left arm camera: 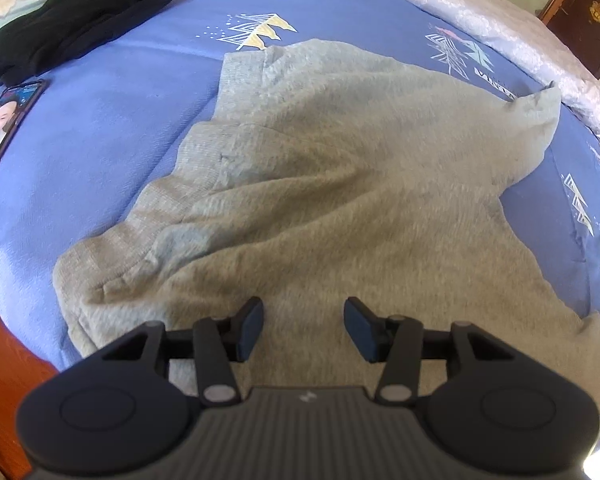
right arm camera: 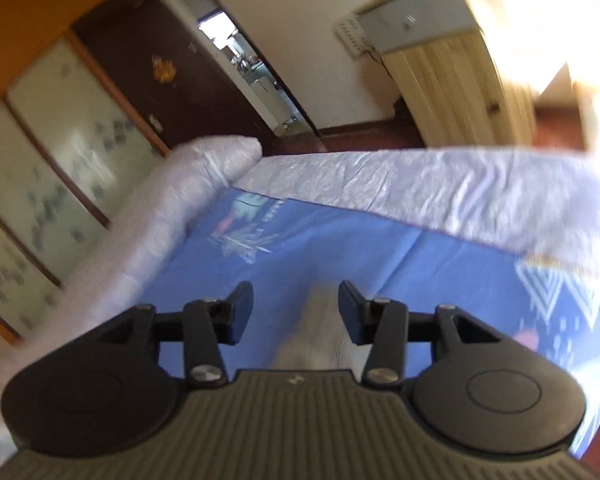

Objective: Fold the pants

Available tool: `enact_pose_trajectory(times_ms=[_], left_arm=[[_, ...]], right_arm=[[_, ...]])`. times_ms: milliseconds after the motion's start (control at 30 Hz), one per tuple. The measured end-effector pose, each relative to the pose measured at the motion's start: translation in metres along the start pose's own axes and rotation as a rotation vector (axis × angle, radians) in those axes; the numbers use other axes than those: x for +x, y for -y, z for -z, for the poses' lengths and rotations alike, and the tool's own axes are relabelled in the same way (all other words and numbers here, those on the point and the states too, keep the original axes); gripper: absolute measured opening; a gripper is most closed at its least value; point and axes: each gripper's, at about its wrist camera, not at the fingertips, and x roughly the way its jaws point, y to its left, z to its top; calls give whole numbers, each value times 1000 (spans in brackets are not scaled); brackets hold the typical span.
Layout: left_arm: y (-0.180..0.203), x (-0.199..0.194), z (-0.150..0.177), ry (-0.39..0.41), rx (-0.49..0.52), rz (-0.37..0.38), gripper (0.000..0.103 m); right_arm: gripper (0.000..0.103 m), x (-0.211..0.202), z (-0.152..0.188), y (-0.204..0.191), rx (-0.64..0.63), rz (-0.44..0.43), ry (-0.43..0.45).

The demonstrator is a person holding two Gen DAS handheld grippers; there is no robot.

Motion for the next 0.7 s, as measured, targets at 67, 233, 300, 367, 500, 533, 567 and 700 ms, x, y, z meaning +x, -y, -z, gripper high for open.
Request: enact_pose_trajectory(times_ms=[67,233,300,367,500,533,567,700], left_arm=[[-1,-2,0,2,-6,5,48],[2,3,-1,-13,26,-10,49],[8,4,-2,-18,51,-25,52],[11,4,-2,-19,51,-33,52],[11,-1,2,-27,21,-20,52],[10,-3,4,-25,23,-22,52],[9,-6,5,-21,27,-27,52],[4,-14,8,-11,26,-31,51]], right_arm=[[47,13,-1,18,52,5,-21],[47,-14,6,90,158,-44,-43],[44,-19,17,113,146,-36,-80],[38,-9,28,127,153,-44,-147],[27,21,54,128,180,-116,-260],[27,30,59,126,191,-135,-274],[29,37,63,121,204,-157,-288],[6,54,76,99,193,-135,-334]])
